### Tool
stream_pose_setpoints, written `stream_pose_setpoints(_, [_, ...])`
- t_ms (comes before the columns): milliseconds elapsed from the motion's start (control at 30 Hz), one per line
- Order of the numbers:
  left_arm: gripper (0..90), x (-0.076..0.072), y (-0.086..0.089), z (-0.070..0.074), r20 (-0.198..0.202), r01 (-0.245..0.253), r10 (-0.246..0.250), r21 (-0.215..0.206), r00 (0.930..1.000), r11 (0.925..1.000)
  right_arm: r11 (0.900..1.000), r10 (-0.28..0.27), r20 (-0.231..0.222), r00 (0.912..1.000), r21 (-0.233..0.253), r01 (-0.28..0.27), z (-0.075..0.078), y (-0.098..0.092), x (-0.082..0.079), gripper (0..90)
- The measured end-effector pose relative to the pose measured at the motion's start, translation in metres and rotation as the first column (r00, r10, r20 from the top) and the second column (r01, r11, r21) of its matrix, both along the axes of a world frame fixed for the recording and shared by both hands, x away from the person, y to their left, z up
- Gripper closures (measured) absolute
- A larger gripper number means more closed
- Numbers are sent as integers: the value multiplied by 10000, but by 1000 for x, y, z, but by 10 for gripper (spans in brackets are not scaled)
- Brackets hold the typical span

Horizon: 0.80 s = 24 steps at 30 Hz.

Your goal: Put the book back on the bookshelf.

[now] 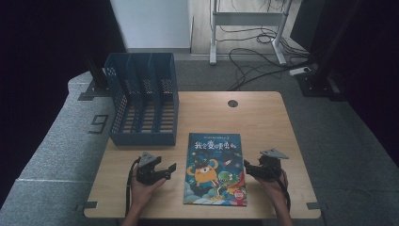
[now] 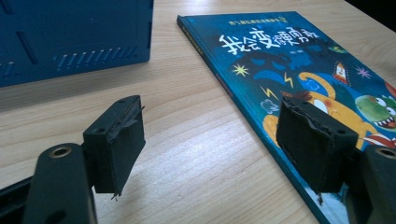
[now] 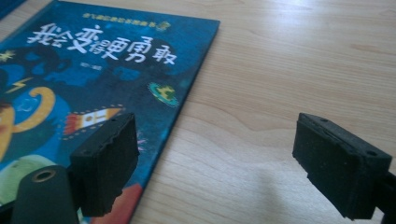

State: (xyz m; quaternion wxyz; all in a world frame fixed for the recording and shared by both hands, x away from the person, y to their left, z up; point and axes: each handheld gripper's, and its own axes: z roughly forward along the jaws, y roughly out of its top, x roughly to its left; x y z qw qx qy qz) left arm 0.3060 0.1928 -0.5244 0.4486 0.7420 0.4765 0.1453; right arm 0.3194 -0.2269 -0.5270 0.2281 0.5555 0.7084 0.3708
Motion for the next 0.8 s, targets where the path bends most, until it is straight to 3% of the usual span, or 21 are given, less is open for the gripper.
stream_pose_setpoints(300, [237, 1, -11, 0, -48, 205, -206, -28, 9998, 9998, 9994, 341, 139, 9993, 111, -343, 5, 15, -3, 140])
stream_pose_setpoints(400, [234, 0, -22, 1, -48, 359, -357, 372, 9993, 9987, 9982, 585, 98, 9982, 107, -586, 4, 25, -4, 139])
stream_pose_setpoints(600, [223, 1, -30, 4, -67, 415, -413, 429, 9991, 9982, 9971, 764, 101, 9970, 40, -764, 4, 35, -3, 139])
stream_pose_setpoints(800, [219, 1, -42, -4, -231, 750, -736, 639, 9970, 9951, 9951, 990, -22, 9951, 78, -990, 0, 47, -1, 137])
